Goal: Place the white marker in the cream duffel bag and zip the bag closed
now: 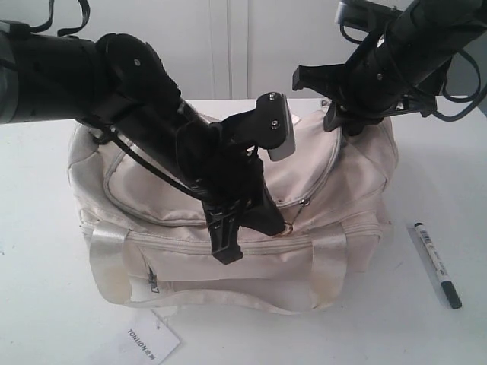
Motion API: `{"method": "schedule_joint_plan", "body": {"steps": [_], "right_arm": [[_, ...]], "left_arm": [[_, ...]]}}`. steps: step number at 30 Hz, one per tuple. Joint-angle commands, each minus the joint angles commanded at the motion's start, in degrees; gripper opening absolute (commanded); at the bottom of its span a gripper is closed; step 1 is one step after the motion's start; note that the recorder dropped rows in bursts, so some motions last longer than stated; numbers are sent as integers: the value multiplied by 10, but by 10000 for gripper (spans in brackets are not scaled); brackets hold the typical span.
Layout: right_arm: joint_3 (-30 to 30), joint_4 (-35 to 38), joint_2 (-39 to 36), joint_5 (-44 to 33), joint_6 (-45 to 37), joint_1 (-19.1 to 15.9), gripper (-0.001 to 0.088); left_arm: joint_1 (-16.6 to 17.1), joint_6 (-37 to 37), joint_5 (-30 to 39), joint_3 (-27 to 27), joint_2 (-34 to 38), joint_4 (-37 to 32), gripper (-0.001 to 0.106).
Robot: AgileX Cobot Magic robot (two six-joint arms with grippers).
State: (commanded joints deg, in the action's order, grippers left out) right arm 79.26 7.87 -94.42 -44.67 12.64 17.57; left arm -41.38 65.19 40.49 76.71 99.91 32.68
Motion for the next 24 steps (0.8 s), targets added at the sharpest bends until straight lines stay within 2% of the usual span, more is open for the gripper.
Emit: {"method": "schedule_joint_plan", "body": {"steps": [3, 10, 19, 24], "right_arm": [[0, 0, 0, 0, 0, 0, 0], [0, 0, 0, 0, 0, 0, 0], [0, 0, 0, 0, 0, 0, 0], [0, 0, 0, 0, 0, 0, 0]], "left_arm": [[0, -30, 0, 0, 0, -41, 0], [0, -44, 0, 0, 0, -64, 0], [0, -179, 0, 0, -5, -168, 0], [0, -183, 2, 0, -20, -180, 0]]}}
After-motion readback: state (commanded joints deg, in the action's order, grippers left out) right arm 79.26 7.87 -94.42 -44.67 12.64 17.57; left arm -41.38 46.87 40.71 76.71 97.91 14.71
